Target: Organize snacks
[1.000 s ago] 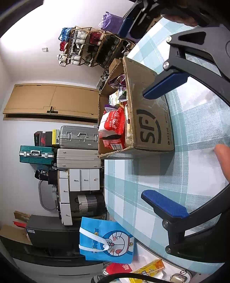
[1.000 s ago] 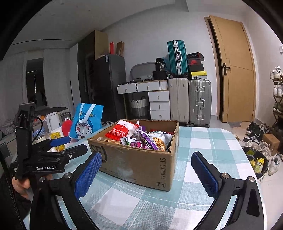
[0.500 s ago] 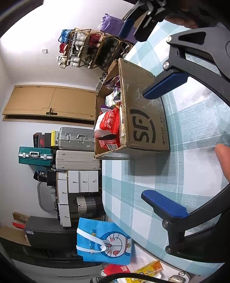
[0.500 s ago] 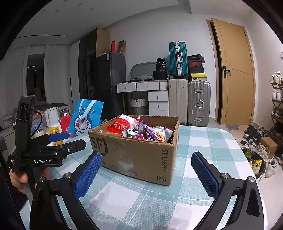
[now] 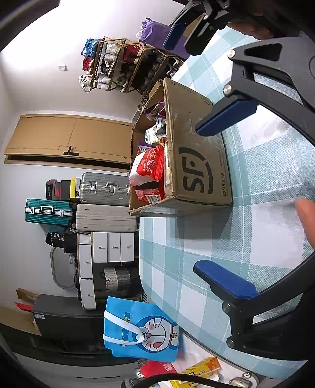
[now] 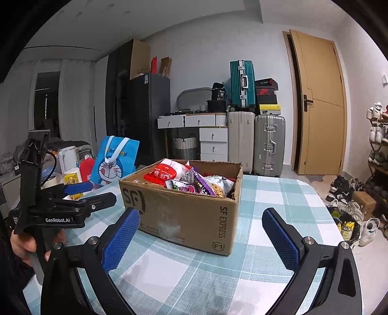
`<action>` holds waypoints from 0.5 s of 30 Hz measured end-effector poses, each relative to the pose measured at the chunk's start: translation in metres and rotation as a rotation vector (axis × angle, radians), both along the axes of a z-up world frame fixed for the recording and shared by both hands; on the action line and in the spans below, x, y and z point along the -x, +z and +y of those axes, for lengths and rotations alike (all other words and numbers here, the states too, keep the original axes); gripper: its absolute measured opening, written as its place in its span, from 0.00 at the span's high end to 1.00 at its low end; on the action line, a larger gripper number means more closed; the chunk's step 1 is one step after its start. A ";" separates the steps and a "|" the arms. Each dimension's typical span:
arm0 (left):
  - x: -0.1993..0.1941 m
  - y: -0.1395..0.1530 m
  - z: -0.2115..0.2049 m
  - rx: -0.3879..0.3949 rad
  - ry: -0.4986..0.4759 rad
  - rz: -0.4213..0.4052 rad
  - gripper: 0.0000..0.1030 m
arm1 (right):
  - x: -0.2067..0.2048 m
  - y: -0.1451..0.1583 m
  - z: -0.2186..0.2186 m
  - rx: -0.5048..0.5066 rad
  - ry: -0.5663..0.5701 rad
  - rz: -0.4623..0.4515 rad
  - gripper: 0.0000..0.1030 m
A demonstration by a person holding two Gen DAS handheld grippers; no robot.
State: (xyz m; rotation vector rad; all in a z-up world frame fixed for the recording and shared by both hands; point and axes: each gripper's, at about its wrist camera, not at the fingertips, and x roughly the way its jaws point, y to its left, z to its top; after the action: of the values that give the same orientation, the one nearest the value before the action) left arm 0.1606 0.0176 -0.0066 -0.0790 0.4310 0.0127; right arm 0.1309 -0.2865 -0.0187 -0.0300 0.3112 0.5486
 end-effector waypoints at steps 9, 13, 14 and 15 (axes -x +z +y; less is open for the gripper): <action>0.000 0.000 -0.001 0.000 0.001 -0.002 0.01 | 0.000 0.000 0.000 0.001 0.000 -0.001 0.00; 0.001 0.000 -0.001 -0.001 0.000 -0.002 0.01 | 0.000 0.000 0.000 0.001 0.000 -0.001 0.00; 0.001 0.000 -0.001 0.000 0.001 -0.001 0.01 | 0.000 0.000 0.000 0.001 0.000 -0.001 0.00; 0.000 0.000 0.000 0.000 0.001 -0.001 0.01 | 0.000 0.000 0.000 0.001 0.000 -0.001 0.00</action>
State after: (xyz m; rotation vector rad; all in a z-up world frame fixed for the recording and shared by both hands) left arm 0.1608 0.0171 -0.0068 -0.0793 0.4303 0.0134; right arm 0.1309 -0.2863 -0.0188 -0.0307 0.3107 0.5485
